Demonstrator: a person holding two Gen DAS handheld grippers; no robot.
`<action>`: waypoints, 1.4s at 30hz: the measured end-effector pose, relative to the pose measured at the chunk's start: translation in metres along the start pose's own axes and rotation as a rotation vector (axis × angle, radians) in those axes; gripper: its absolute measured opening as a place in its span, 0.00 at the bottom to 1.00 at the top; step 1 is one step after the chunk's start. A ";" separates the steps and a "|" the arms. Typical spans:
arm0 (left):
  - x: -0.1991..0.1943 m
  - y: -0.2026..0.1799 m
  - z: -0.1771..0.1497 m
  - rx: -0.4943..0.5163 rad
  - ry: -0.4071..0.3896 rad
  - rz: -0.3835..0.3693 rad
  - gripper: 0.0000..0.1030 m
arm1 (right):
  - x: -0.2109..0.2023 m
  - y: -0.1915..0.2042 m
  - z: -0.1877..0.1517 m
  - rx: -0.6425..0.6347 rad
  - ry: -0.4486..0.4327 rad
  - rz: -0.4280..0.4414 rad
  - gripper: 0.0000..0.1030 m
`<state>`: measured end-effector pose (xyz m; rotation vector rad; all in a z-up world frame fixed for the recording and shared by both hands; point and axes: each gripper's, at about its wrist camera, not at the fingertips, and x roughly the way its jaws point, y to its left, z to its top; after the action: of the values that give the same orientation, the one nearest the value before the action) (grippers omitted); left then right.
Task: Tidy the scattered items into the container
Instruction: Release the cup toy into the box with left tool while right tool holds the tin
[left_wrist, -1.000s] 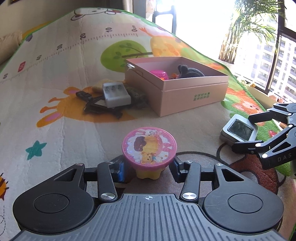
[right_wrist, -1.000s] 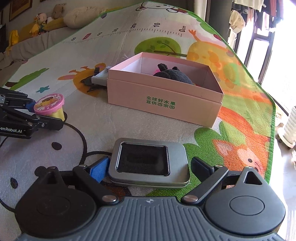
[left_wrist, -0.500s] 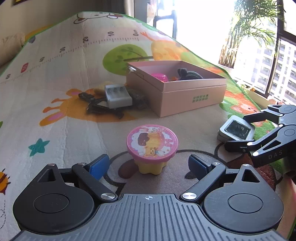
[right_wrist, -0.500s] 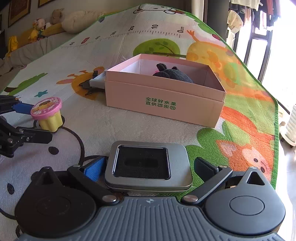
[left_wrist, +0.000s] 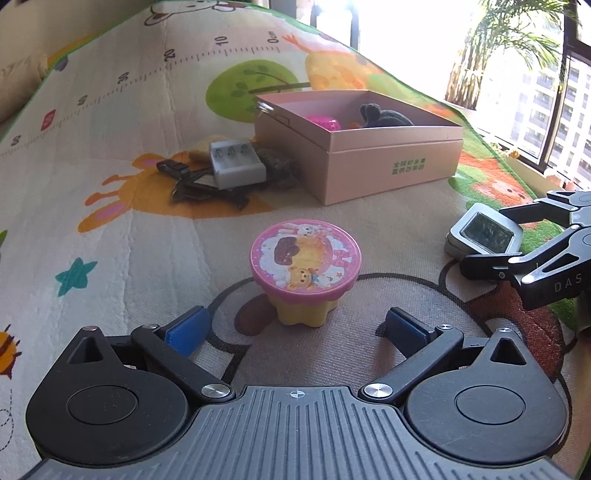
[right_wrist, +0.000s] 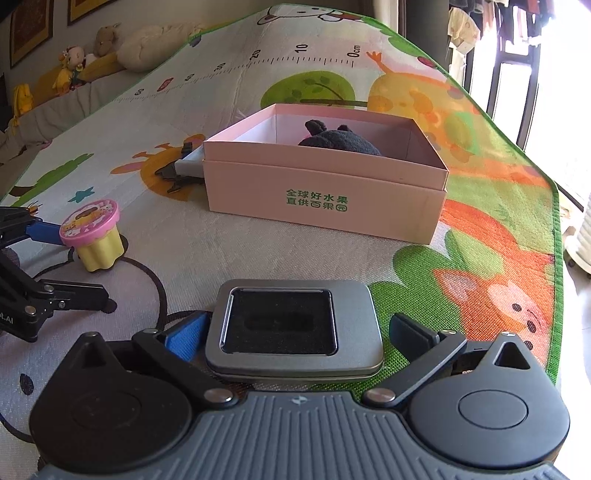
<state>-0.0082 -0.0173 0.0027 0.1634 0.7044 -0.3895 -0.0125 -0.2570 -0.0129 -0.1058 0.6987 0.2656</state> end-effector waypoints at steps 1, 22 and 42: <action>-0.002 0.000 0.000 0.000 -0.021 -0.003 1.00 | 0.000 0.000 0.000 -0.002 0.000 0.000 0.99; -0.013 -0.022 0.034 0.109 -0.101 -0.053 0.46 | -0.067 0.000 0.009 -0.018 -0.049 -0.003 0.89; 0.046 -0.063 0.225 0.145 -0.295 -0.065 0.88 | -0.067 0.007 0.004 0.048 -0.105 0.020 0.89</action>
<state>0.1322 -0.1505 0.1408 0.2157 0.3912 -0.5152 -0.0614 -0.2635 0.0334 -0.0393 0.6017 0.2712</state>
